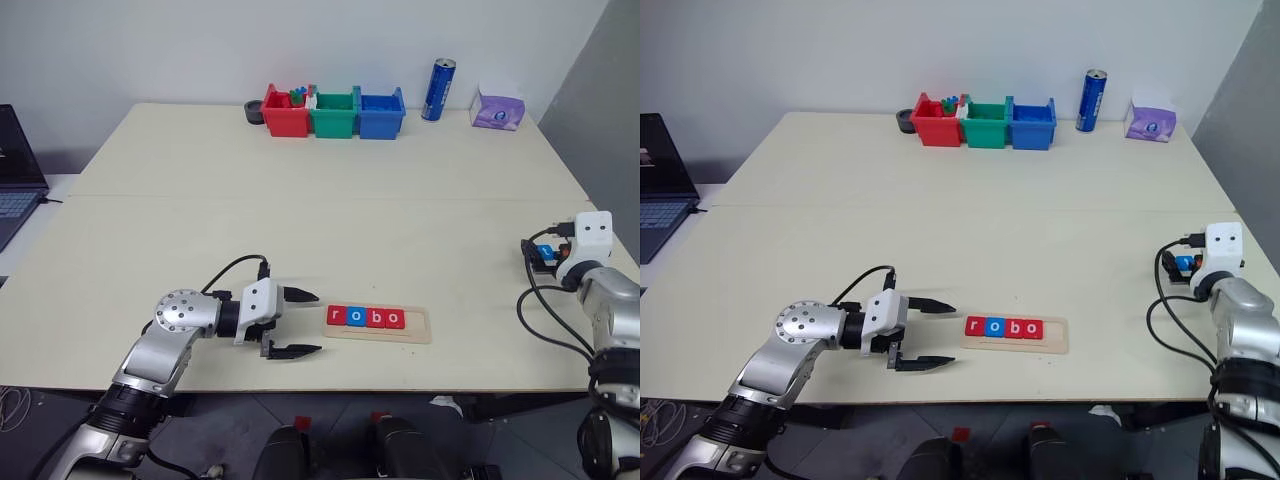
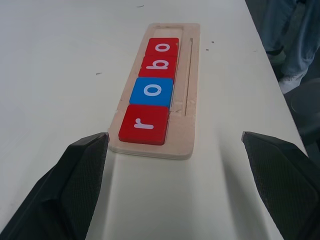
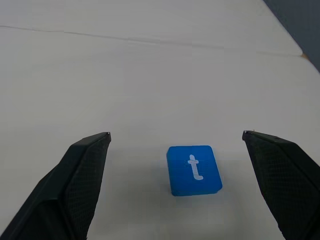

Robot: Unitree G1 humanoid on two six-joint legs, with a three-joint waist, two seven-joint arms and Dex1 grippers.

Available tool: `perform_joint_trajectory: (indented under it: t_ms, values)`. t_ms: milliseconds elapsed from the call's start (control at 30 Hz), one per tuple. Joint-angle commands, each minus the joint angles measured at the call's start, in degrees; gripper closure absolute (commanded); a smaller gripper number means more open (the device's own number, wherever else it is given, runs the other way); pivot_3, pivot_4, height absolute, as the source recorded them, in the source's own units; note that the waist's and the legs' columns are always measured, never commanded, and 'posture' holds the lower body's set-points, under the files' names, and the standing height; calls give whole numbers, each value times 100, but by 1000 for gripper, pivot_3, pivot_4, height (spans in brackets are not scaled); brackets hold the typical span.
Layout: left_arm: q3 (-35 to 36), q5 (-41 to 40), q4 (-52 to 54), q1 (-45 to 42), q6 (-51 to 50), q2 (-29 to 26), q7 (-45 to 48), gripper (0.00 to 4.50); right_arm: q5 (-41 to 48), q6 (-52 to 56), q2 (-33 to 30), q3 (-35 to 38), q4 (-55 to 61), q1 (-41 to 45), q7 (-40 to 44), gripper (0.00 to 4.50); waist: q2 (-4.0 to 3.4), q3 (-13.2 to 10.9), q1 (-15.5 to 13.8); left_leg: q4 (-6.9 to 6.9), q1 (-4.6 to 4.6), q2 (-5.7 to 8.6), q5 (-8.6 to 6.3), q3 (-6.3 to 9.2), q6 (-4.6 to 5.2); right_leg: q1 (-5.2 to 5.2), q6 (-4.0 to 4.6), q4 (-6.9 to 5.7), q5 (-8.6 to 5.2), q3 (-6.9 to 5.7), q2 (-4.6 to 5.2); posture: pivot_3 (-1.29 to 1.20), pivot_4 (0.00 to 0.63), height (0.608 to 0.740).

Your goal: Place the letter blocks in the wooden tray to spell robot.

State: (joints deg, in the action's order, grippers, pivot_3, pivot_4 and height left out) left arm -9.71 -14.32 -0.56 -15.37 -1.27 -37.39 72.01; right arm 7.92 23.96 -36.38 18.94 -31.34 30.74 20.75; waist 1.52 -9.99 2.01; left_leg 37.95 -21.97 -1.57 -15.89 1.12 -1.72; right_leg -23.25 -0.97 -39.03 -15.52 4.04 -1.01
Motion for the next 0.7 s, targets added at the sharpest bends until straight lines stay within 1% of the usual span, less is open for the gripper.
perform_joint_trajectory:
  t_ms: [33, 200, 400, 500, 533, 567, 700]
  values:
    - [186, -315, 282, -73, -239, 56, -81, 0, -39, -414, -258, 0, -921, 511, 86, 20, 0, 0, 2, 0, -1, 0, 0, 0, 0, 0, 0, 0, 0, 0, 0, 0, 150, 740]
    - [203, -357, 360, -76, -351, 3, -124, 0, -88, -628, -336, -148, -1862, 896, 229, 20, 0, 0, 6, -1, -1, -1, 0, 1, 0, 0, 0, 1, 0, 3, 0, 0, 150, 740]
    - [231, -331, 413, 13, -349, -163, -60, 0, -79, -435, -356, -306, -2196, 917, 429, 20, -1, 0, 22, 0, -2, -3, 0, 2, 0, 0, 1, 1, 0, 3, 2, 0, 150, 740]
    - [251, -285, 364, 97, -229, -310, 6, 0, -42, -261, -319, -313, -2172, 846, 468, 600, -1, 1, 34, -1, -1, -4, 0, 5, 0, 1, 1, 0, 0, 3, 2, 0, 150, 740]
    - [262, -264, 327, 116, -180, -357, 33, 0, -9, -178, -295, -298, -2153, 822, 468, 894, -1, 1, 37, -1, -1, -4, 0, 6, 0, 2, 1, 0, 0, 2, 2, 0, 150, 740]
    - [272, -243, 285, 132, -129, -401, 59, 0, 13, -113, -276, -290, -2129, 797, 463, 1322, 0, 1, 34, 0, -1, -4, 0, 8, 0, 3, 1, 1, 0, 2, 2, 0, 150, 740]
    - [260, -121, 49, 149, 153, -558, 161, 0, 32, -9, -186, -285, -1886, 625, 386, 2707, 7, 5, -10, 4, 1, -1, 0, 12, 0, 9, 0, 2, 0, 0, 4, 0, 150, 740]
